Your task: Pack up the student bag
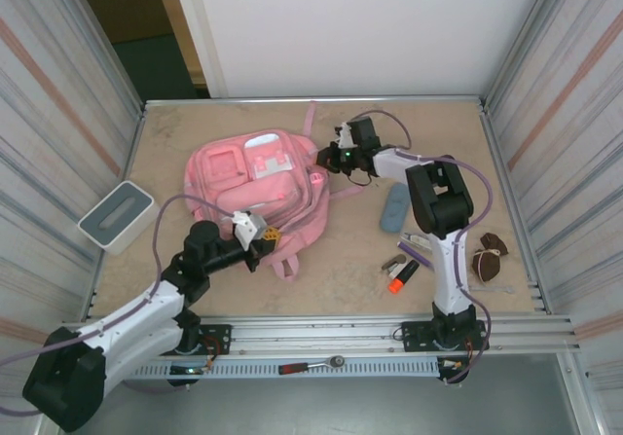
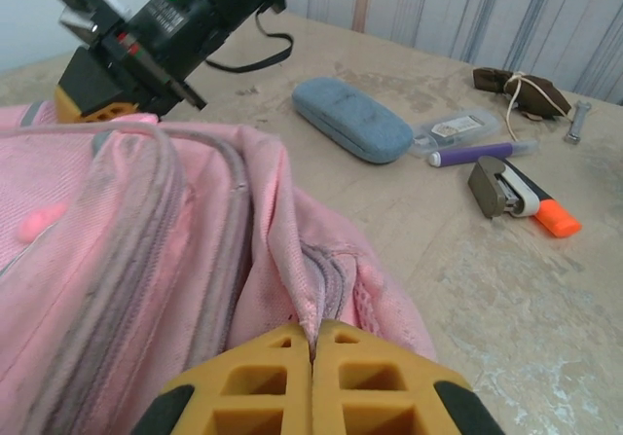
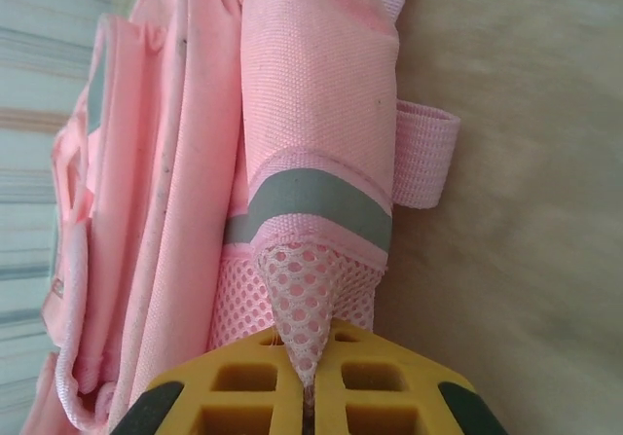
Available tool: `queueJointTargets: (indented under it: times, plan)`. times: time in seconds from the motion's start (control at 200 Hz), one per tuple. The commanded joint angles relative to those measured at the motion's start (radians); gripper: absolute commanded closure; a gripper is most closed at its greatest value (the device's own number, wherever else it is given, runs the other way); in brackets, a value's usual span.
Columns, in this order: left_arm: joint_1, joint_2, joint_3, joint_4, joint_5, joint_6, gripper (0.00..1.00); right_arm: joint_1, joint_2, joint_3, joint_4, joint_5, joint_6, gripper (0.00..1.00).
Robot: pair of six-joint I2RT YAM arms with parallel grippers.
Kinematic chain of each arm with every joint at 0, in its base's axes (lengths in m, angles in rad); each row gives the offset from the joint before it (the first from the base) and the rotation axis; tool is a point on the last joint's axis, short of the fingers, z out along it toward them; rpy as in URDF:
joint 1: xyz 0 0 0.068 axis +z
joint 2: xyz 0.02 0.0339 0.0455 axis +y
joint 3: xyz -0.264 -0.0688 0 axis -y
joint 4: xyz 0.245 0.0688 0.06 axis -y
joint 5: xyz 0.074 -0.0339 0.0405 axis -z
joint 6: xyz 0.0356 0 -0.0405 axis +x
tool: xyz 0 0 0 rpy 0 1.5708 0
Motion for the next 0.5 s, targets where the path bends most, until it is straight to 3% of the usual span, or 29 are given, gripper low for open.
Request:
queueJointTargets:
  times: [0.0,0.075,0.301,0.496]
  plan:
    - [-0.002,0.047,0.073,0.043,-0.079,-0.037,1.0,-0.065,-0.163,-0.135,0.024,0.028,0.003,1.0]
    - [0.0,0.084,0.092,0.038,-0.152,-0.07,0.96,-0.07,-0.233,-0.236,0.034,0.069,-0.014,1.0]
    - [0.033,0.167,0.167,-0.043,-0.35,-0.203,0.98,-0.056,-0.398,-0.449,0.058,0.197,-0.039,1.0]
    - [0.164,0.256,0.253,-0.132,-0.414,-0.349,0.98,0.036,-0.472,-0.497,0.051,0.255,-0.064,0.97]
